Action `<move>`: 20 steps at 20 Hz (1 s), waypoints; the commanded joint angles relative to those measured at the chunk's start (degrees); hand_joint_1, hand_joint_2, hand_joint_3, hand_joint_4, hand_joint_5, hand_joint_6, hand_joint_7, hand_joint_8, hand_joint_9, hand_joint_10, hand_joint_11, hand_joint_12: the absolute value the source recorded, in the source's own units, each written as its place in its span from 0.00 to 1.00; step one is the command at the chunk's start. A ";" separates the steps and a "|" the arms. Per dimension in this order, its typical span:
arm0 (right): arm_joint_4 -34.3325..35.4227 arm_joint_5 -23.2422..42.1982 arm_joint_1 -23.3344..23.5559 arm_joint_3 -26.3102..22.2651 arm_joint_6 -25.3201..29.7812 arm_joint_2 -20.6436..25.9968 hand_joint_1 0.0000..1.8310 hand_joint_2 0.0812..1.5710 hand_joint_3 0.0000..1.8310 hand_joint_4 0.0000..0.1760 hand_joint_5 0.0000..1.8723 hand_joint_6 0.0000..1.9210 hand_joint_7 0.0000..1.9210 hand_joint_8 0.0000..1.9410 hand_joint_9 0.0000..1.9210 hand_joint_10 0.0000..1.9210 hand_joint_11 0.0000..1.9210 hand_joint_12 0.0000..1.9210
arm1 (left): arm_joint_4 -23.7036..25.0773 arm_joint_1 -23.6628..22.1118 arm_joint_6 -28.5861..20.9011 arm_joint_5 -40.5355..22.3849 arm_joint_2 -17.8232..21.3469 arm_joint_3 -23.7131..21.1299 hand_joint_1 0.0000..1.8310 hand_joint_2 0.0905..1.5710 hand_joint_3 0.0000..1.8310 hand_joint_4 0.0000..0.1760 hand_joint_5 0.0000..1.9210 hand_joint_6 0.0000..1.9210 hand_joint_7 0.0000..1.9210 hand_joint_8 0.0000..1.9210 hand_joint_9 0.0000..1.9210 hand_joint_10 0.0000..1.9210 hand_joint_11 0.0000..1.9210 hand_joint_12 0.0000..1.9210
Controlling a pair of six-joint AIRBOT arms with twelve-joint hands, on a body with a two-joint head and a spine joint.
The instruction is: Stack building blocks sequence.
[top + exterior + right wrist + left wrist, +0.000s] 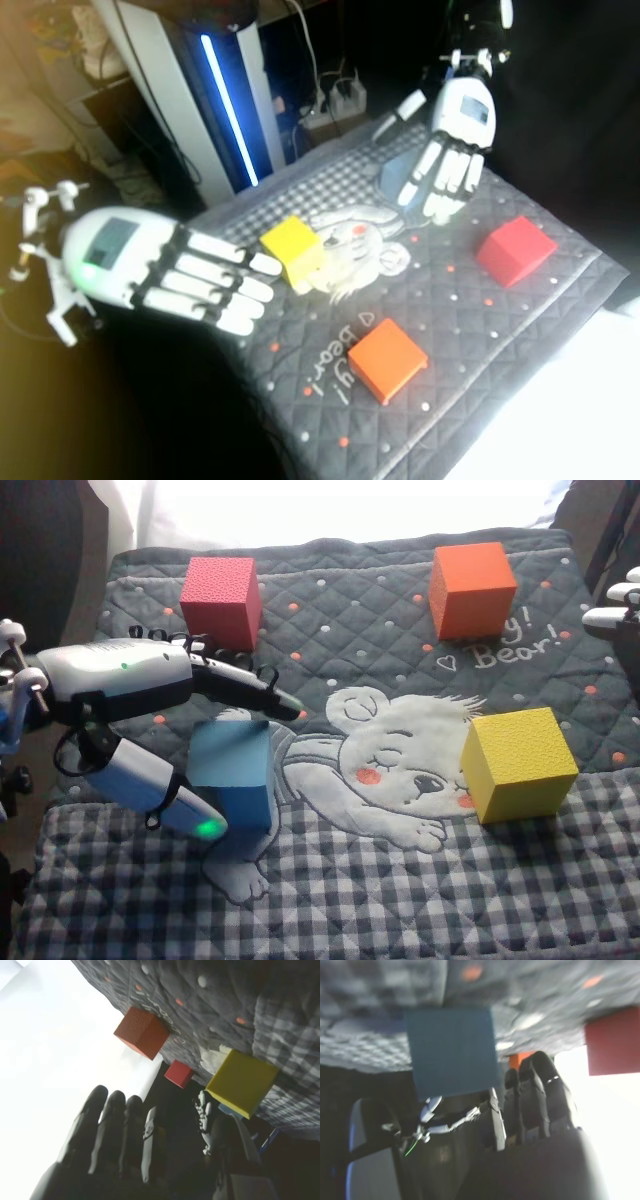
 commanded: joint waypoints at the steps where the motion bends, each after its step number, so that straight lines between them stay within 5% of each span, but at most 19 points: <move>1: 1.70 7.10 0.66 0.21 0.17 0.23 0.41 0.74 0.00 0.51 0.18 0.00 0.16 0.00 0.12 0.00 0.03 0.23 | -1.54 -0.76 0.33 -3.64 -0.70 0.13 0.57 0.59 0.00 0.45 0.36 0.01 0.30 0.01 0.28 0.02 0.07 0.70; 3: 1.70 7.11 0.66 0.22 0.17 0.23 0.41 0.74 0.00 0.46 0.18 0.00 0.16 0.00 0.13 0.01 0.04 0.23 | -1.55 -1.05 0.65 -2.99 -1.36 0.53 0.64 0.63 0.00 0.00 0.47 0.01 0.40 0.02 0.37 0.06 0.16 0.70; 4: 1.71 7.14 0.66 0.23 0.17 0.23 0.41 0.74 0.00 0.47 0.18 0.00 0.17 0.00 0.13 0.01 0.04 0.23 | -1.54 -1.31 0.68 -2.64 -1.77 0.79 0.64 0.67 0.00 0.00 0.53 0.36 0.43 0.01 0.39 0.07 0.20 0.69; 5: 1.71 7.17 0.66 0.24 0.17 0.23 0.41 0.74 0.00 0.46 0.18 0.00 0.17 0.01 0.14 0.01 0.04 0.23 | -1.54 -1.37 0.71 -2.54 -2.02 0.92 0.67 0.70 0.00 0.00 0.58 0.34 0.41 0.56 0.37 0.26 0.24 0.72; 7: 1.71 7.24 0.66 0.24 0.17 0.23 0.41 0.75 0.00 0.52 0.19 0.00 0.17 0.00 0.13 0.00 0.03 0.23 | -2.38 -1.45 0.91 -2.96 -2.36 1.20 0.68 0.70 0.00 0.00 0.59 0.31 0.41 0.72 0.32 0.59 0.30 0.80; 9: 1.71 7.26 0.65 0.23 0.17 0.23 0.40 0.75 0.00 0.51 0.18 0.00 0.17 0.00 0.13 0.00 0.02 0.22 | -5.68 -1.56 2.10 -4.84 -2.13 1.55 0.70 0.68 0.00 0.00 0.60 0.24 0.49 0.65 0.39 0.66 0.35 0.79; 11: 1.71 7.31 0.65 0.23 0.17 0.24 0.39 0.76 0.00 0.45 0.19 0.00 0.17 0.00 0.13 0.00 0.02 0.22 | -8.49 -2.23 3.41 -7.17 -0.99 1.57 0.69 0.71 0.00 0.00 0.55 0.31 0.44 0.75 0.40 0.79 0.37 0.88; 14: 1.75 7.50 0.64 0.22 0.17 0.23 0.36 0.77 0.00 0.51 0.19 0.00 0.17 0.00 0.13 0.00 0.01 0.22 | -14.21 -5.36 7.56 -11.37 1.25 1.70 0.69 0.70 0.00 0.00 0.57 0.32 0.46 0.70 0.47 0.69 0.47 0.81; 16: 1.75 7.50 0.61 0.21 0.17 0.23 0.35 0.78 0.00 0.55 0.19 0.00 0.17 0.00 0.13 0.00 0.02 0.22 | -16.26 -8.42 10.38 -11.00 1.41 2.76 0.76 0.68 0.00 0.00 0.62 0.18 0.46 0.62 0.50 0.68 0.44 0.77; 18: 1.75 7.51 0.60 0.22 0.17 0.22 0.34 0.79 0.00 0.53 0.19 0.00 0.17 0.00 0.13 0.00 0.03 0.23 | -17.42 -12.72 11.47 -9.26 0.67 5.39 0.76 0.67 0.00 0.00 0.61 0.24 0.50 0.54 0.49 0.66 0.40 0.78; 20: 1.75 7.51 0.61 0.23 0.17 0.16 0.33 0.79 0.00 0.61 0.18 0.00 0.16 0.00 0.12 0.00 0.02 0.23 | -18.49 -16.15 11.91 -7.25 -0.82 8.45 0.76 0.67 0.00 0.00 0.58 0.29 0.51 0.54 0.49 0.66 0.39 0.76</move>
